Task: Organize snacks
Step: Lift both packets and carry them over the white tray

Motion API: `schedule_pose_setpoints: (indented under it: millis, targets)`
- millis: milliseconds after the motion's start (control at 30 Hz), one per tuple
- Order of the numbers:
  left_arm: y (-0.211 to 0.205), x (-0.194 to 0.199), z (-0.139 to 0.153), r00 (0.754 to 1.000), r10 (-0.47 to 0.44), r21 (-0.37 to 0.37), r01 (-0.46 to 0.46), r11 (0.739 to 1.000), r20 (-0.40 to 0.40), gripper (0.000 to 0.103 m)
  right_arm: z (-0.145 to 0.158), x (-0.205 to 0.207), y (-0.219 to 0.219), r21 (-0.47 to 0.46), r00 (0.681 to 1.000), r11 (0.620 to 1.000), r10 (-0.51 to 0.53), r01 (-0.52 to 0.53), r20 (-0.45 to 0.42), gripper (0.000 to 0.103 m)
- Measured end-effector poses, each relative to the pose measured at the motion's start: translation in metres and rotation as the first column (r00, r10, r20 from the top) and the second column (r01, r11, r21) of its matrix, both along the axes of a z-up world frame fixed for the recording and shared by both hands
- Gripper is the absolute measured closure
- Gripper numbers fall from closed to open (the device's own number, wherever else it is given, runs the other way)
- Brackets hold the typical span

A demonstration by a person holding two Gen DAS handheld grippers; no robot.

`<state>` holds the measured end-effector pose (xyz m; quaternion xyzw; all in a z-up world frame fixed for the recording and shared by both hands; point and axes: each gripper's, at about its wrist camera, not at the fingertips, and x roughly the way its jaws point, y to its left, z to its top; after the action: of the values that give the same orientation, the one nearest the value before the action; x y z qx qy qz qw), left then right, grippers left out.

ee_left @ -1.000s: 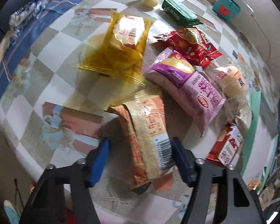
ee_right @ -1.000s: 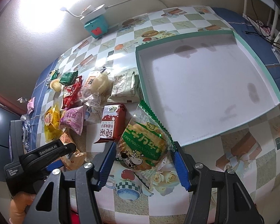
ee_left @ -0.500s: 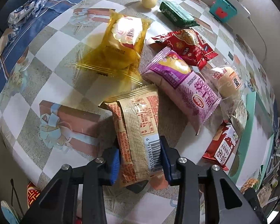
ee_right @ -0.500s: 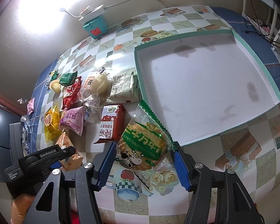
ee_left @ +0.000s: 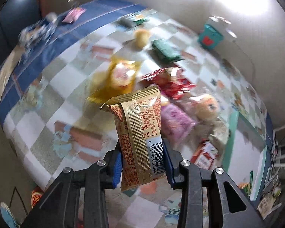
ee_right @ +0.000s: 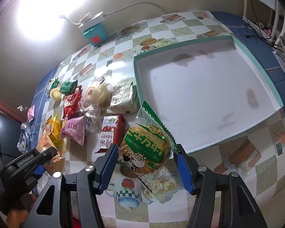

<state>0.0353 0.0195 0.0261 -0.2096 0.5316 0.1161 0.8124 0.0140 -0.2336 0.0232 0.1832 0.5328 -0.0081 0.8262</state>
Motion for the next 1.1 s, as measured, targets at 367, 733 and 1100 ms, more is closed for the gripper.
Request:
schedule_pose_setpoints:
  millis: [367, 733, 1100]
  targets:
    - [-0.084, 0.034, 0.011, 0.975, -0.223, 0.087, 0.221, 0.971, 0.008, 0.064, -0.005, 0.012, -0.068, -0.002, 0.982, 0.982, -0.187, 0.187, -0.022, 0.04]
    - [-0.155, 0.072, 0.017, 0.94, -0.341, 0.103, 0.339, 0.935, 0.005, 0.064, 0.003, 0.029, -0.106, -0.037, 0.966, 0.965, -0.259, 0.259, -0.001, 0.04]
    - [-0.212, 0.099, 0.006, 0.895, -0.446, 0.099, 0.442, 0.891, 0.018, 0.063, -0.001, 0.052, -0.153, -0.054, 0.936, 0.934, -0.353, 0.352, -0.002, 0.04]
